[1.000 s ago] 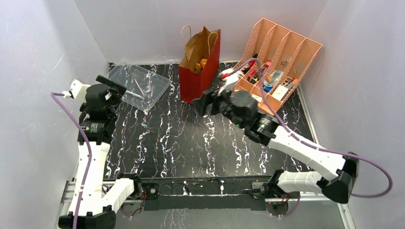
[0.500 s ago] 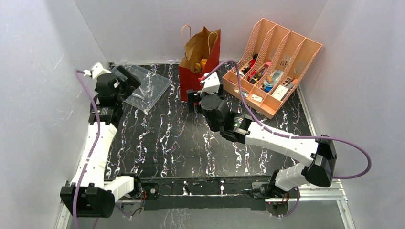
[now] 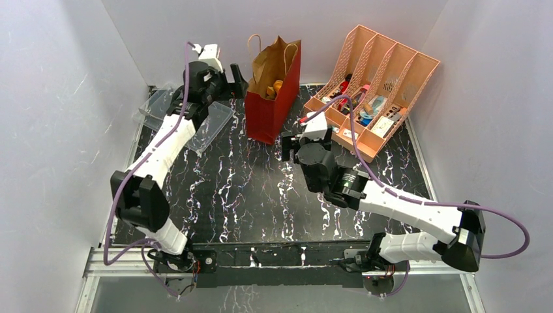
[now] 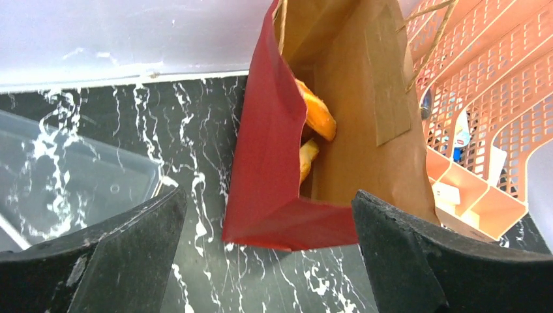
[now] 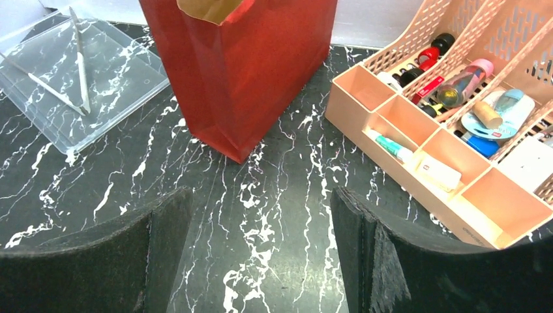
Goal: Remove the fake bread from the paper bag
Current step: Move the container to the center of the board.
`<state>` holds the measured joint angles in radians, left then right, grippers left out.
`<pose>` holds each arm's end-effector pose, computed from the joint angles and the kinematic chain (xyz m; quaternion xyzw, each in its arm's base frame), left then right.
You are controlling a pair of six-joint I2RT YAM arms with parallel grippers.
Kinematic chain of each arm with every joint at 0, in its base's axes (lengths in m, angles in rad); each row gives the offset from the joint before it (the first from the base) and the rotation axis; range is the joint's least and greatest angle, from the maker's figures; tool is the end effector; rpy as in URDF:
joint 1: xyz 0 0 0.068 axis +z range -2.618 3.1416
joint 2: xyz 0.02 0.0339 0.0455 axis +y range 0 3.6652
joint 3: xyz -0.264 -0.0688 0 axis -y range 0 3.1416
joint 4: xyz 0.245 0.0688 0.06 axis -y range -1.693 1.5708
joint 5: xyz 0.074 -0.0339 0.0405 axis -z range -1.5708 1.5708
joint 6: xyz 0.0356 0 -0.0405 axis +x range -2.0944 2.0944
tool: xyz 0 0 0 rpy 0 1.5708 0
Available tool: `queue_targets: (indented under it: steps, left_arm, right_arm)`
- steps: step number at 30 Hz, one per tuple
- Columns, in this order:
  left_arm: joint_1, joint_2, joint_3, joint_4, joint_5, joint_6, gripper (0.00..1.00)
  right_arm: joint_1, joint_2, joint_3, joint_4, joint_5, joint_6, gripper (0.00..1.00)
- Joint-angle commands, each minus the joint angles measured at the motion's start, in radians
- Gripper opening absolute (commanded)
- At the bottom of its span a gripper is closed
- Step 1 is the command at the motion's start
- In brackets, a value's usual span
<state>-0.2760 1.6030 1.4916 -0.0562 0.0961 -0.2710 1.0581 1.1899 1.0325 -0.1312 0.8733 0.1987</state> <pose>0.3710 -0.1086 0.3915 0.0329 0.7629 -0.2095 0.6108 0.1543 0.2185 0.3519 -0.0726 0.7656 0.0444 0.6377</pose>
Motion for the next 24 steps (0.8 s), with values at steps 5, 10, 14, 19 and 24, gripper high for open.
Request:
queue_targets:
  steps: [5,10,14,19,24]
  left_arm:
    - [-0.086,0.168,0.263,-0.039,-0.021,0.164,0.98]
    - [-0.134,0.274,0.356,-0.07,-0.095,0.221,0.98]
    - [-0.163,0.311,0.386,-0.066,-0.199,0.245,0.98]
    - [-0.17,0.336,0.417,-0.061,-0.26,0.27,0.98]
    - [-0.177,0.345,0.415,-0.047,-0.356,0.263,0.98]
  right_arm:
    - [-0.007,-0.055,-0.068,-0.001,0.002,0.195,0.75]
    - [-0.008,-0.053,-0.081,0.0,-0.016,0.195,0.82]
    - [-0.009,-0.064,-0.089,0.011,-0.023,0.176,0.83]
    - [-0.012,-0.054,-0.093,0.036,-0.018,0.14,0.83]
    - [-0.013,-0.047,-0.094,0.039,-0.022,0.13,0.83]
